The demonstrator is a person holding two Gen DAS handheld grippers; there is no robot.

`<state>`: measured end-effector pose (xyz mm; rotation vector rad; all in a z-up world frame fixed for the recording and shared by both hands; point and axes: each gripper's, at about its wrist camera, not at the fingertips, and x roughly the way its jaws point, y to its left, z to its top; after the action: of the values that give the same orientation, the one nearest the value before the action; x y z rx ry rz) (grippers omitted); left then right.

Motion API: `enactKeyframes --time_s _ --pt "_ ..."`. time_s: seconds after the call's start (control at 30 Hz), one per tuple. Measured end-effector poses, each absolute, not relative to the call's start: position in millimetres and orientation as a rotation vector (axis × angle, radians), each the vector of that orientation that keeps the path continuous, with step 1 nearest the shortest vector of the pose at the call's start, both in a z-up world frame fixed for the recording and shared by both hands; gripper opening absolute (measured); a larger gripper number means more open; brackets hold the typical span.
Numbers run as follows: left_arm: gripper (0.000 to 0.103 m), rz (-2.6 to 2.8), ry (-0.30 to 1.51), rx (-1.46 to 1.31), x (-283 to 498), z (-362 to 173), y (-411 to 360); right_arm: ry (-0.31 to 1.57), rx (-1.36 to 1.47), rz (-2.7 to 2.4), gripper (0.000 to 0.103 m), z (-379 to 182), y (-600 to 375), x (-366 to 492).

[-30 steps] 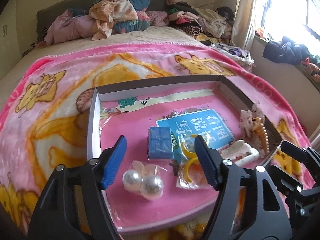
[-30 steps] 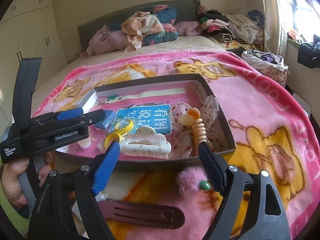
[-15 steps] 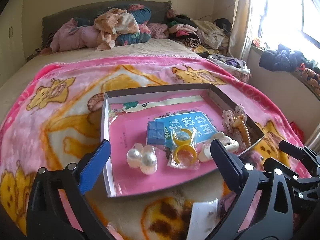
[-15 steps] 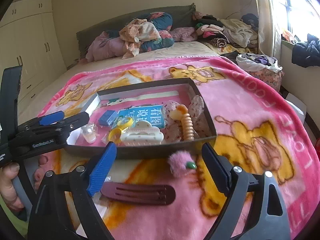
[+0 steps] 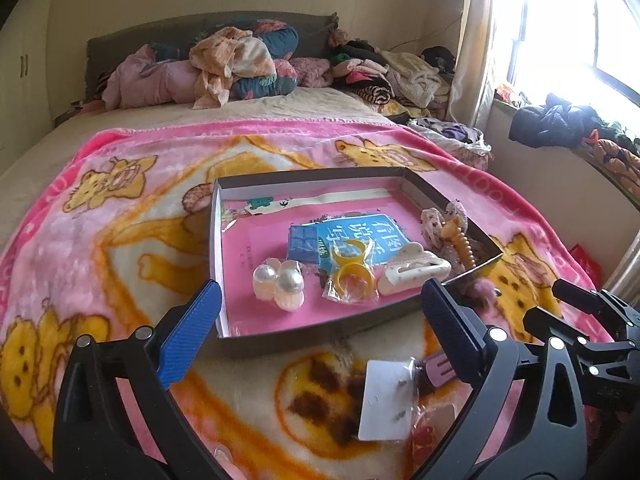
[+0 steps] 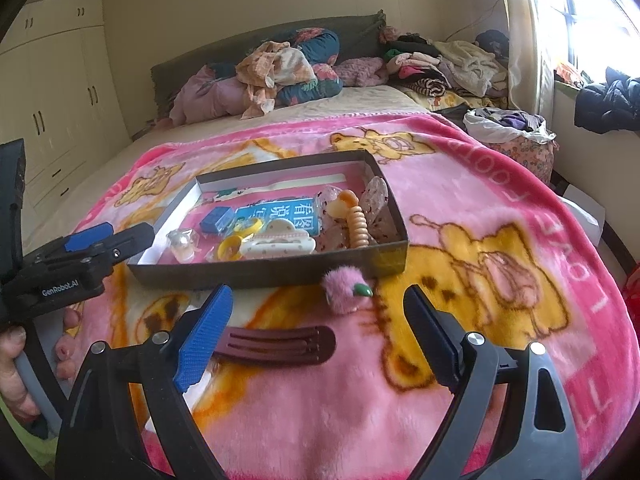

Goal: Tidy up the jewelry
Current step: 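Withdraw both tools from the tray box toward the remaining items, then grasp red-bead earring bag with left tool while right tool grasps maroon claw clip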

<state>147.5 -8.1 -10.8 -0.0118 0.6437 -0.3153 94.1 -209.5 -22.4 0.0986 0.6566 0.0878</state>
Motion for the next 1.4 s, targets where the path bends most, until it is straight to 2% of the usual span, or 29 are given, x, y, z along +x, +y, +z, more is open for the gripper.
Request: enactKeyframes --time_s 1.1,1.4 --pt "0.091 -0.413 0.678 0.042 74.5 -44.0 -15.9 0.689 0.127 0.067 0.084 -48.1 -225.0 59.7" --pt "0.091 -0.485 0.710 0.071 58.5 -57.1 -27.1 0.742 0.149 0.105 0.075 -64.0 -222.1 74.8"
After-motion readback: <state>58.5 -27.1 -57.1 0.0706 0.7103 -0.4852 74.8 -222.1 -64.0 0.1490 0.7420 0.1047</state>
